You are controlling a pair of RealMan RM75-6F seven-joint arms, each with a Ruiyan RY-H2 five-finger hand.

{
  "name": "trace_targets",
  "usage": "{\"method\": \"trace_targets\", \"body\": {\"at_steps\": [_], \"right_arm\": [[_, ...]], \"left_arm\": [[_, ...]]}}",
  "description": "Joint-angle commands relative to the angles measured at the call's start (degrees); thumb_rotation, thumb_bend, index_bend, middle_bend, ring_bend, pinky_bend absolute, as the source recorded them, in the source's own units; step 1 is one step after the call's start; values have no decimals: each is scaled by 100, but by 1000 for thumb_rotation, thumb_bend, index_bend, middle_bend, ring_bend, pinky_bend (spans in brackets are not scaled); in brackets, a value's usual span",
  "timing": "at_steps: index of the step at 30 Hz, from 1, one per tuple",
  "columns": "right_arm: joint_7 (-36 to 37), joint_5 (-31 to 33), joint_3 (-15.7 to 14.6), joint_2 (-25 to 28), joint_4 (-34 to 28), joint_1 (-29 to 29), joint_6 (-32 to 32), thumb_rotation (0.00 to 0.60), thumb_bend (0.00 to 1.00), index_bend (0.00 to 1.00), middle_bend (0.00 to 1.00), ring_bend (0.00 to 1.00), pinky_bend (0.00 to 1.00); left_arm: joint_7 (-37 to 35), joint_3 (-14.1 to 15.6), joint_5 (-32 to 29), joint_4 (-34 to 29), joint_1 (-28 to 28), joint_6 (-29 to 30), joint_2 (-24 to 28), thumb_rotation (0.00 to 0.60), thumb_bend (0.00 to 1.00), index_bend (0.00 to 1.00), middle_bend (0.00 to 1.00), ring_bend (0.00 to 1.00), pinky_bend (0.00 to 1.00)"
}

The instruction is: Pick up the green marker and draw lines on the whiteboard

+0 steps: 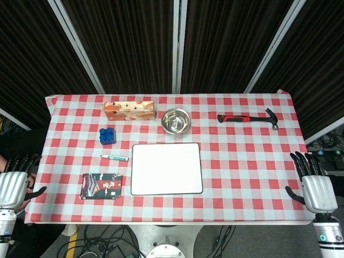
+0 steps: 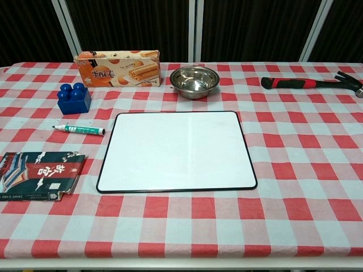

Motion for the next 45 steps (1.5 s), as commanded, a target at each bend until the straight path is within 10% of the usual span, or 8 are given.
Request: {"method": "trace_targets", "body": {"at_steps": [1, 17, 21, 30, 45], "right_arm": [[1, 6, 4, -6, -2, 9, -11, 600, 119, 0, 69, 0, 0], [252, -135, 0, 85, 52, -134, 335, 600, 121, 0, 68, 0, 0], [369, -163, -24, 83, 114, -134, 313, 600, 127, 0, 68, 0, 0], [361, -282, 5, 163, 111, -62, 312, 600, 130, 0, 68, 0, 0], [284, -114, 44, 225, 43, -3, 147, 600, 131, 0, 68, 0, 0]], "left_arm": [[-23, 18, -37, 32, -15, -60, -47, 600, 104, 176, 146, 106, 96], [76, -21, 183, 26, 111, 413, -256, 600, 98, 176, 146, 106, 109], [305, -108, 159, -168, -37, 256, -167, 600, 125, 232, 148, 136, 352], [871, -449, 350, -216, -1135, -900, -239, 600, 197, 375, 413, 630, 893], [2958, -841, -1517, 289, -2890, -3100, -1579, 600, 241, 404, 440, 763, 1000]]}}
